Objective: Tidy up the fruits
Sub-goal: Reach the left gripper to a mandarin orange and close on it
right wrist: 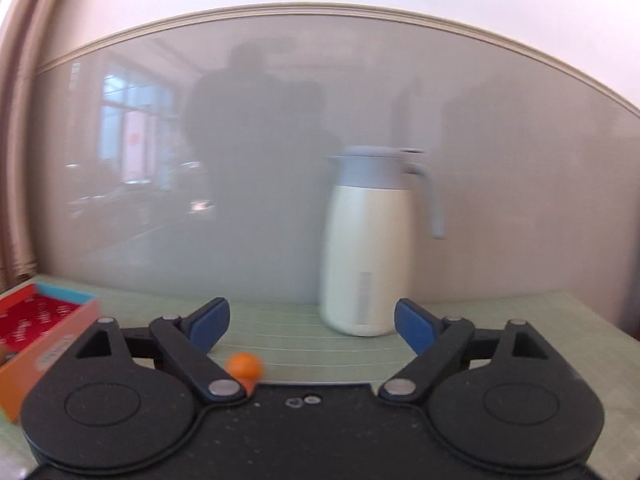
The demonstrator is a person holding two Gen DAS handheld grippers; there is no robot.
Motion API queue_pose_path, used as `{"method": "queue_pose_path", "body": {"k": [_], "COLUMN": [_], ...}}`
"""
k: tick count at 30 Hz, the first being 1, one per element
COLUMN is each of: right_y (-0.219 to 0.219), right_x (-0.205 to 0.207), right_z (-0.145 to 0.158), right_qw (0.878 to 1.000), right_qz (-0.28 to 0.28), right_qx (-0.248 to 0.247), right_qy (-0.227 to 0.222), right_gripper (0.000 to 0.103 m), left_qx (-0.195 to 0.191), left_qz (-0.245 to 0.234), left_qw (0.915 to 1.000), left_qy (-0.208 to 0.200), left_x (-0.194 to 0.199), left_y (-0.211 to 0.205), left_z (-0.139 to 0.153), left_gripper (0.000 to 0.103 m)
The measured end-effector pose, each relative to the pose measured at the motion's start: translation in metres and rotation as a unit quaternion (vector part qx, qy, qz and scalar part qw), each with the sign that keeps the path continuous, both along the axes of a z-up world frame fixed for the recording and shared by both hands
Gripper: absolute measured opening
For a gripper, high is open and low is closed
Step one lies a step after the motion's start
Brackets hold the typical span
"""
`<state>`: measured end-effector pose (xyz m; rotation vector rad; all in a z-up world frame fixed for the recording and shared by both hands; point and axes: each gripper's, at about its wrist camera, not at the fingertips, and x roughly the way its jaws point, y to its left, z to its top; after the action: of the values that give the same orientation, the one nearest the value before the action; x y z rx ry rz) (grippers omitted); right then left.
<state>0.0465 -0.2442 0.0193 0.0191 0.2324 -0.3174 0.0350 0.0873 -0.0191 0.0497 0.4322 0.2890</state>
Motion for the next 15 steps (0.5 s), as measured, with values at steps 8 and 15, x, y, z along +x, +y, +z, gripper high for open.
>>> {"method": "queue_pose_path", "body": {"k": [8, 15], "right_y": [-0.08, -0.13], "right_x": [-0.03, -0.06], "right_z": [-0.012, -0.02], "right_qw": [0.995, 0.982], "right_qz": [-0.102, -0.186], "right_qx": [0.008, 0.026], "right_qy": [0.008, 0.003], "right_gripper": [0.091, 0.093], "left_qx": [0.026, 0.066], "left_qz": [-0.127, -0.218], "left_qw": [0.9916, 0.9733], "left_qy": [0.01, 0.031], "left_x": [0.024, 0.058], "left_y": [-0.097, -0.18], "left_z": [-0.003, -0.011], "left_gripper": [0.096, 0.096]}}
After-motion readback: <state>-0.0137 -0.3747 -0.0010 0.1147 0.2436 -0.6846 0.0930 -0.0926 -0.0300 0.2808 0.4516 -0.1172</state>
